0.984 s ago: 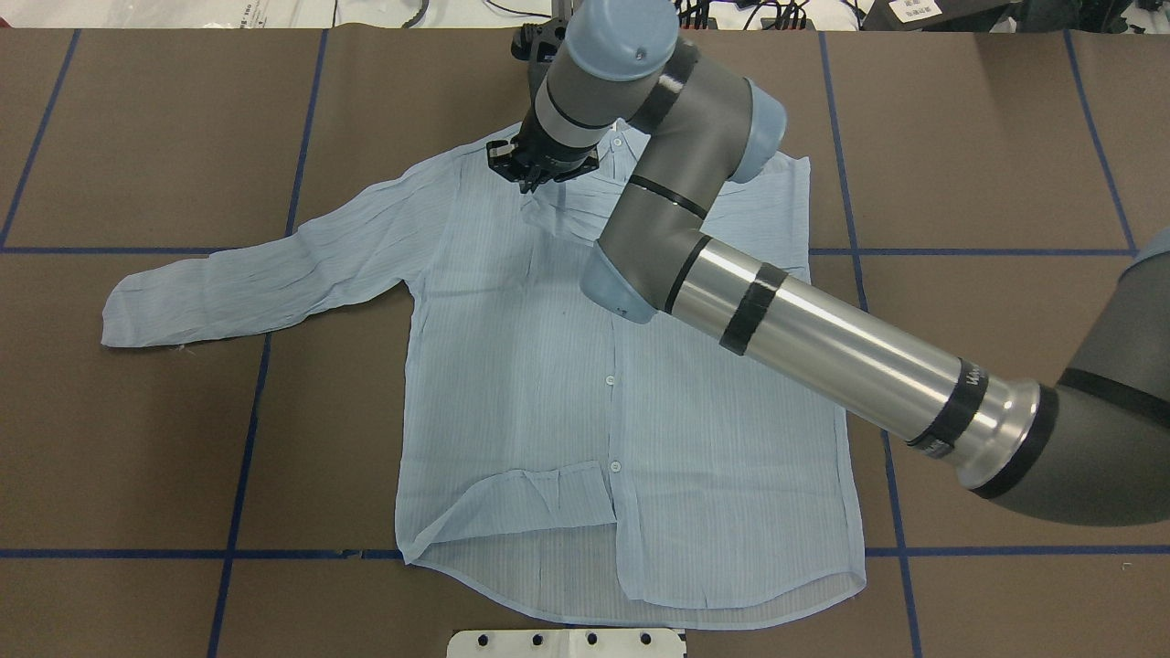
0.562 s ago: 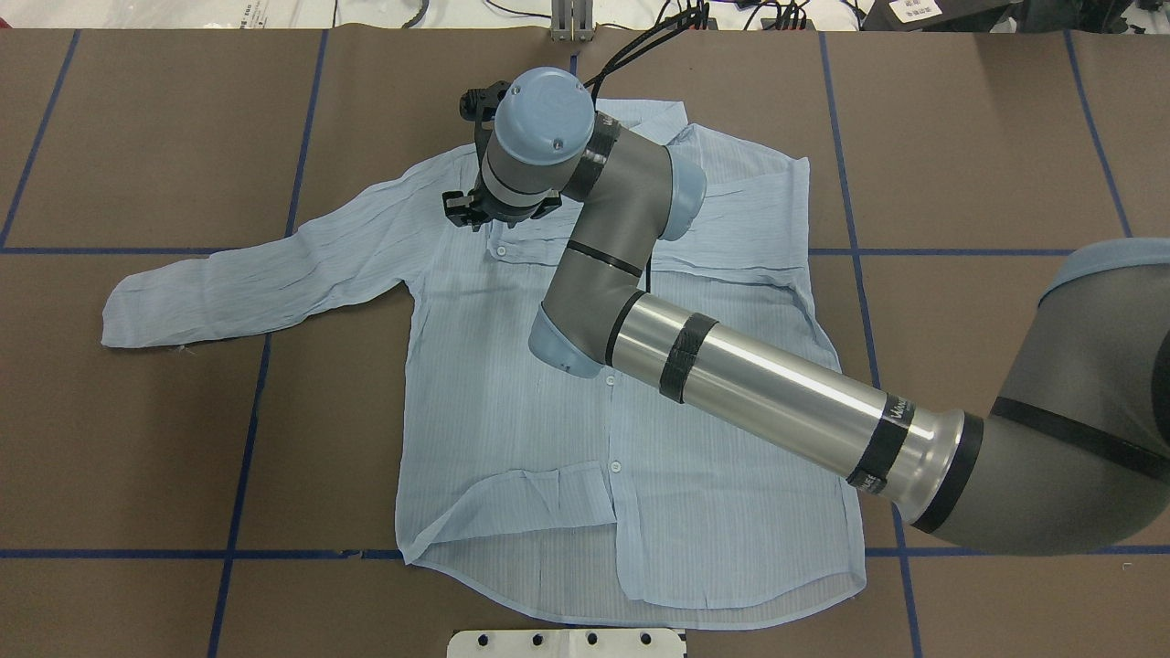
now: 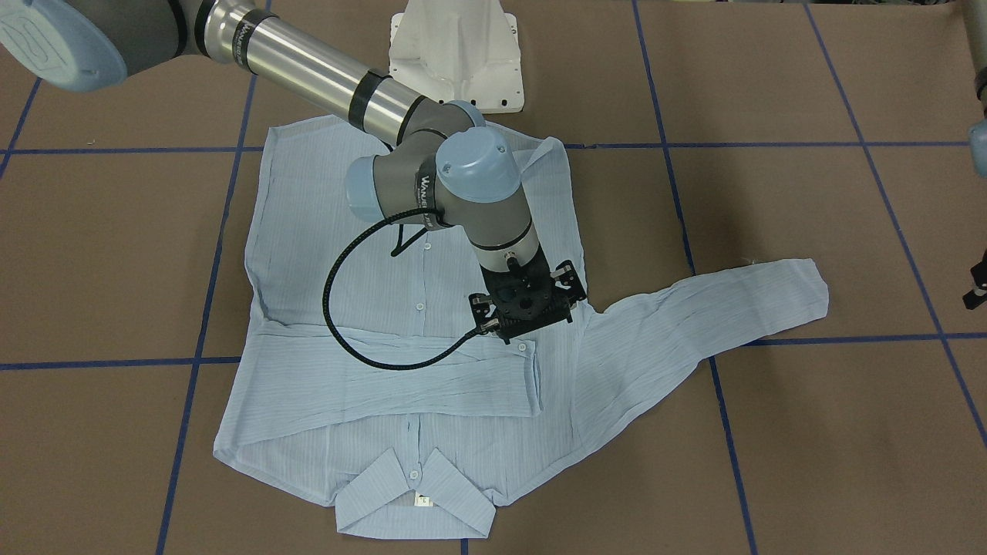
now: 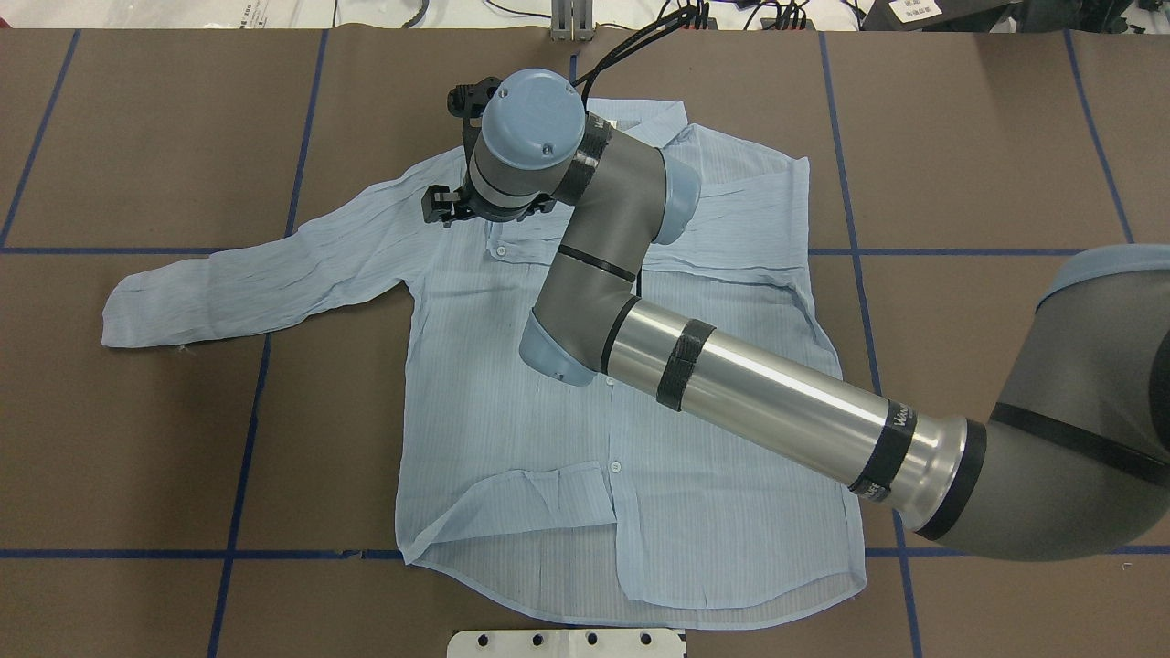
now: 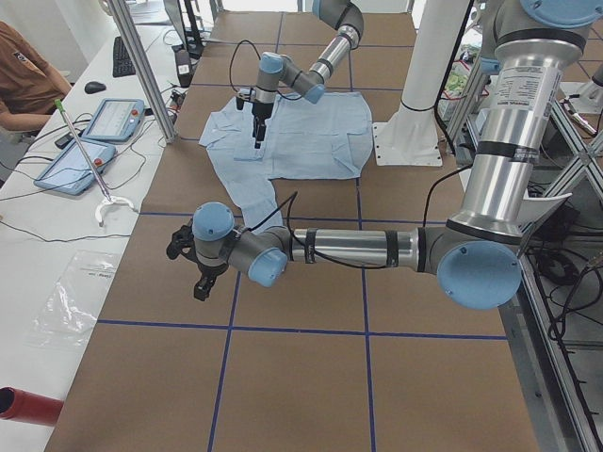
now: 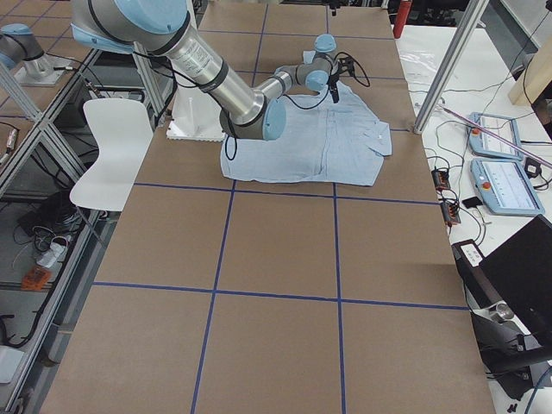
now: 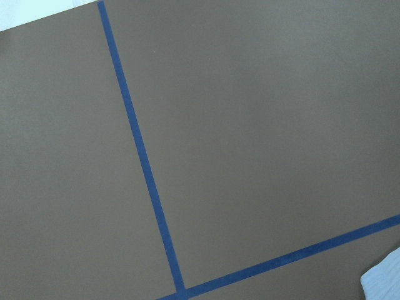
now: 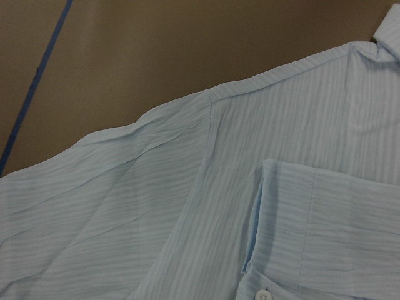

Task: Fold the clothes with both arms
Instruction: 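Fold the held sleeve across the shirt toward the collar with right gripper, then release the sleeve with right gripper while left gripper reaches the other cuff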

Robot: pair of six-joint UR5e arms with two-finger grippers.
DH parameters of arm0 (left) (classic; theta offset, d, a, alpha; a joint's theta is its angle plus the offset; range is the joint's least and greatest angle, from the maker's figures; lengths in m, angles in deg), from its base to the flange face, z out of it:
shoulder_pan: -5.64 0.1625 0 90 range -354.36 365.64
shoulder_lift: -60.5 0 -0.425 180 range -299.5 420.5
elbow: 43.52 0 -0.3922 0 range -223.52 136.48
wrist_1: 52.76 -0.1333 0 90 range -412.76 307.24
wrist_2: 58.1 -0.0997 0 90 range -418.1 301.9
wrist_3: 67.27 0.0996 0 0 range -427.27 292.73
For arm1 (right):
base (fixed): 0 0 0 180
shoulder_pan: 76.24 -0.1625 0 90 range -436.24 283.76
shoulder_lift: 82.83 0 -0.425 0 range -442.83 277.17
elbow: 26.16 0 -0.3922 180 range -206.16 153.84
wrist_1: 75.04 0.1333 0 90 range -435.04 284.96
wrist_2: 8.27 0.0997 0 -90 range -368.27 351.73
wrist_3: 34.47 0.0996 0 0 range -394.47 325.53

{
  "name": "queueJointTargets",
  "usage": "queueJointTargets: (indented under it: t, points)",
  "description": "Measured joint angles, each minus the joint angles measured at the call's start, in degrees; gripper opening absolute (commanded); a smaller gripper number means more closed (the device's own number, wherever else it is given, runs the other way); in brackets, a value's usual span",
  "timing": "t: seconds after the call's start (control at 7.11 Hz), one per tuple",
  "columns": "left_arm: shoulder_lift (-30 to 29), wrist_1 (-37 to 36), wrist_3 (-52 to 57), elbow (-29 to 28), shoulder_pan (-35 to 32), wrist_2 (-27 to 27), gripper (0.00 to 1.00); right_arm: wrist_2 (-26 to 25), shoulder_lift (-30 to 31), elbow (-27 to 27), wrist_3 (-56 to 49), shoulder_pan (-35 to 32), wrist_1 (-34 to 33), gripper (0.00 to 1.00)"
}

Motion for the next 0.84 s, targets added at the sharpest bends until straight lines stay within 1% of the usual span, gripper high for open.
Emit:
queueJointTargets:
  t: [0.14, 0.28, 0.42, 0.56, 0.7, 0.84]
  points:
    - [1.04, 5.64, -7.76, -0.04, 3.73, -1.59, 0.99, 0.59, 1.33, -4.42, -0.23, -1.37, -6.3, 1.0]
    - [2.69, 12.34, -16.01, 0.0, 7.42, -3.52, 0.99, 2.66, 2.87, -8.06, -0.64, -3.41, -11.82, 1.0]
    - [4.28, 18.1, -23.13, 0.15, 10.67, -5.34, 0.97, 6.35, 5.38, -11.24, -1.38, -6.16, -15.14, 1.0]
    - [5.18, 21.43, -28.66, 0.49, 13.99, -7.65, 0.94, 10.14, 9.55, -15.24, -3.74, -9.21, -17.12, 1.0]
    - [5.57, 22.84, -32.4, 0.88, 17.1, -10.16, 0.89, 12.89, 13.83, -19.28, -7.85, -12.04, -19.26, 1.0]
    - [5.85, 23.34, -34.19, 1.08, 19.17, -11.69, 0.82, 14.57, 16.87, -22.36, -12.26, -14.28, -22.02, 1.0]
